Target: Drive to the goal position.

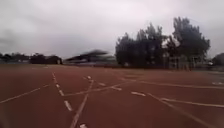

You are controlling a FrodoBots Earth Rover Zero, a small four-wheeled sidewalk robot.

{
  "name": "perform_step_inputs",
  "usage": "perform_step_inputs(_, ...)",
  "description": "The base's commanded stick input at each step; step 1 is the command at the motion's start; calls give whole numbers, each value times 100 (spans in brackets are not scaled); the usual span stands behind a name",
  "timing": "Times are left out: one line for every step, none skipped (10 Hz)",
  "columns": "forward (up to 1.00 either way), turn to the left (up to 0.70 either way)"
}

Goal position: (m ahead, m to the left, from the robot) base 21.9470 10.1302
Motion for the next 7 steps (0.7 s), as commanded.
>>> perform_step_inputs(70, 0)
perform_step_inputs(70, 0)
perform_step_inputs(70, 0)
perform_step_inputs(70, 0)
perform_step_inputs(70, 0)
perform_step_inputs(70, 0)
perform_step_inputs(70, 0)
